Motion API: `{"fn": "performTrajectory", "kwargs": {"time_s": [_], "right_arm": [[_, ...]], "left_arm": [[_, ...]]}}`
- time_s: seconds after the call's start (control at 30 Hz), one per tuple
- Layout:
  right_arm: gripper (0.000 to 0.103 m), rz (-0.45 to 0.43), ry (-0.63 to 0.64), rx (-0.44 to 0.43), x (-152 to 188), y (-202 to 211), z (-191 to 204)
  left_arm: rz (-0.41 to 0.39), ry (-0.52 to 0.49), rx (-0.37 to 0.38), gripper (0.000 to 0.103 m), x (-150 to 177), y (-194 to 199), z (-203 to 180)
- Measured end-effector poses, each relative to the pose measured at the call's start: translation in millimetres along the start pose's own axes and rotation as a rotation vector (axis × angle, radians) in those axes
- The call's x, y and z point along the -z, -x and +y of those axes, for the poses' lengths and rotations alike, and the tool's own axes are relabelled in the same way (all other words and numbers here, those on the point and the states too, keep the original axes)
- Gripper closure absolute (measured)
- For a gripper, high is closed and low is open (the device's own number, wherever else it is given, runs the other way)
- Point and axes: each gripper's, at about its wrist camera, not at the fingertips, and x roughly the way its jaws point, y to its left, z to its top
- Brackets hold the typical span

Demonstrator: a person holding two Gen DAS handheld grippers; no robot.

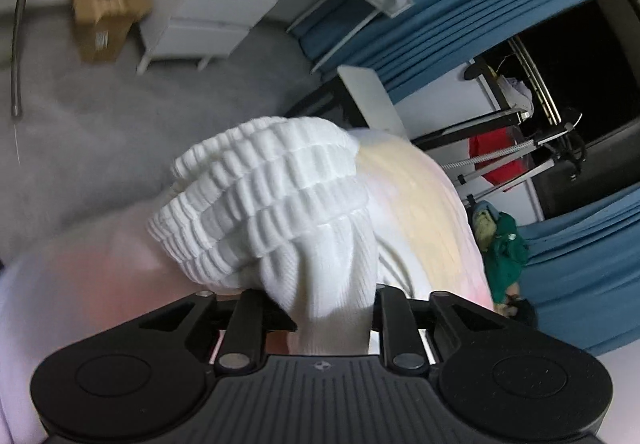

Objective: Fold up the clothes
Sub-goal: 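Lay the cuffs down on the garment and open both tools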

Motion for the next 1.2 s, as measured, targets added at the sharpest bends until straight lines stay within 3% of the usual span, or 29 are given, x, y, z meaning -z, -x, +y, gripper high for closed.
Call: {"fn": "performTrajectory", "kwargs": {"time_s": [0.13,0.2,0.3,0.37,0.47,0.63,0.8,1.03,1.2], "right_arm": [[0.069,-0.02,-0.078,0.032,2.9,16.6,-0.4],[0.063,-0.049,-0.1,0.04,6.8,29.4,2.7],[0.056,-0.097,-0.104,0.05,14.1,48.9,12.9],[0.045,-0.14,-0.108,0.064,21.8,60.8,23.7],[0.041,-0.178,-0.093,0.035,31.1,73.2,46.2],[0.041,-0.229,0.022,-0.022,44.9,84.5,87.4],[0.041,-0.193,0.015,-0.029,45.1,75.7,82.5],[0.041,-0.146,-0.041,-0.044,36.8,61.2,50.4],[0.041,-0.134,-0.068,-0.058,32.1,59.3,32.6]], "left_arm": [[0.041,-0.06,-0.013,0.069,6.2,13.7,22.4],[0.052,-0.099,-0.017,0.055,9.6,21.7,23.5],[0.055,-0.222,-0.064,0.042,21.0,28.2,-3.0],[0.048,-0.32,-0.08,0.037,29.4,40.6,-21.3],[0.026,-0.443,-0.092,0.03,42.9,57.7,-49.8],[0.05,-0.578,-0.001,0.025,78.2,83.3,-101.2],[0.099,-0.727,0.087,0.019,141.6,79.7,-160.9],[0.167,-1.034,0.16,0.015,260.0,24.3,-236.0],[0.322,-1.154,0.269,0.015,337.7,-26.7,-256.1]]}}
